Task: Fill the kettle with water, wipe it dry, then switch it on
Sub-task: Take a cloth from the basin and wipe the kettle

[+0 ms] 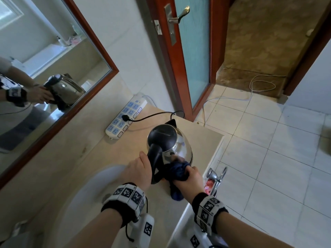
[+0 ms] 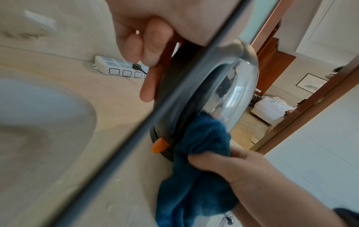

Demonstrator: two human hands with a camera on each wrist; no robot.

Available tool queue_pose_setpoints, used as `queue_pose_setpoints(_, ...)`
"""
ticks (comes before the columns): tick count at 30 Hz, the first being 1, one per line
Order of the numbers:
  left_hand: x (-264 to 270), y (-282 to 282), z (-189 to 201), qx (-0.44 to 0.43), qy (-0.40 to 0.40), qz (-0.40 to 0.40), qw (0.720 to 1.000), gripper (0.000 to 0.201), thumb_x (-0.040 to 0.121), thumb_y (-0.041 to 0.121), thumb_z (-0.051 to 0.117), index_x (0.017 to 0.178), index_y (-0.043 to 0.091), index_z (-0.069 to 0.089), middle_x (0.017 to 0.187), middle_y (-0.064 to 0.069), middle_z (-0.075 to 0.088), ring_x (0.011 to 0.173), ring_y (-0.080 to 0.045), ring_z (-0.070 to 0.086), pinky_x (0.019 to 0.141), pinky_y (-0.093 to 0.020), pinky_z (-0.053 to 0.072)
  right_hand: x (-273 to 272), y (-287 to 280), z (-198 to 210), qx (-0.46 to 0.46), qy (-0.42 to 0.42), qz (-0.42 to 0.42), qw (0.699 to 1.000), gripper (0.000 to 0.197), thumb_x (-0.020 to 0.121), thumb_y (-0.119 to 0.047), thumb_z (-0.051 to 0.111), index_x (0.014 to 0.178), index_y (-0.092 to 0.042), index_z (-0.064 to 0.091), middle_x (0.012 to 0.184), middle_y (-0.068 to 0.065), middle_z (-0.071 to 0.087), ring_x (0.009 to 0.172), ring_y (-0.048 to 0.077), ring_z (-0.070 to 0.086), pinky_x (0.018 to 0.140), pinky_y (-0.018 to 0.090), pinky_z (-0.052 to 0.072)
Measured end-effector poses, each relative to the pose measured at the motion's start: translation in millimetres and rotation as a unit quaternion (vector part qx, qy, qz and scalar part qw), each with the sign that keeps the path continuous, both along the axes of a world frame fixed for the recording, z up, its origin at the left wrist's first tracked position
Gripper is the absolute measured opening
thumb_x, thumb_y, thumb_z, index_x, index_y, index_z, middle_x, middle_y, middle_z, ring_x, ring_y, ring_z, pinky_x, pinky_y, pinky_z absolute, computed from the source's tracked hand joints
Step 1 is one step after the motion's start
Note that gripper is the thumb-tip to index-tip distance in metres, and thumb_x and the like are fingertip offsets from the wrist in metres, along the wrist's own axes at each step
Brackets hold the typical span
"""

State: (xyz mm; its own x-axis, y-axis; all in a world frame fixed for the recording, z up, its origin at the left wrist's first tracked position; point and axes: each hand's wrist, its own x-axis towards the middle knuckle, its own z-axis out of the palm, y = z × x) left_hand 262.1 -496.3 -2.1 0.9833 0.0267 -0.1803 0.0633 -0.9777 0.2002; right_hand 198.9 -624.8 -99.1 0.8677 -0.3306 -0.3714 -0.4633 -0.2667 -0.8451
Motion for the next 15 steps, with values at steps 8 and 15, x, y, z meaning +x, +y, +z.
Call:
queue_pose_setpoints(8,-1.1,1.5,8.8,0.157,0.084,-0.080,0.981,0.046,0.099,0.019,0.026,0.143,0.005,0.019,0.129,-0.014,0.052,0.113,-0.029,0.054,0.086,-0.037,0.045,2.2,-25.3,10.7,-0.010,0.009,0.004,1.000,0.032,0.070,-0.024,0.072,0.096,-0.019,0.055,0.103,0.006,0.060,0.086,0.020,0.055,0.071,0.026,0.043)
queue_pose_setpoints(15,16.3,32.9,49.8,0.175,0.068,-0.087,0.978,0.032,0.096,0.034,0.028,0.119,0.020,0.044,0.112,-0.006,0.059,0.097,-0.026,0.059,0.083,-0.041,0.050,38.7,-59.9,93.6,-0.016,-0.104,0.014,0.994,0.031,0.071,-0.027,0.070,0.099,-0.022,0.057,0.101,0.004,0.063,0.092,0.023,0.062,0.073,0.026,0.050)
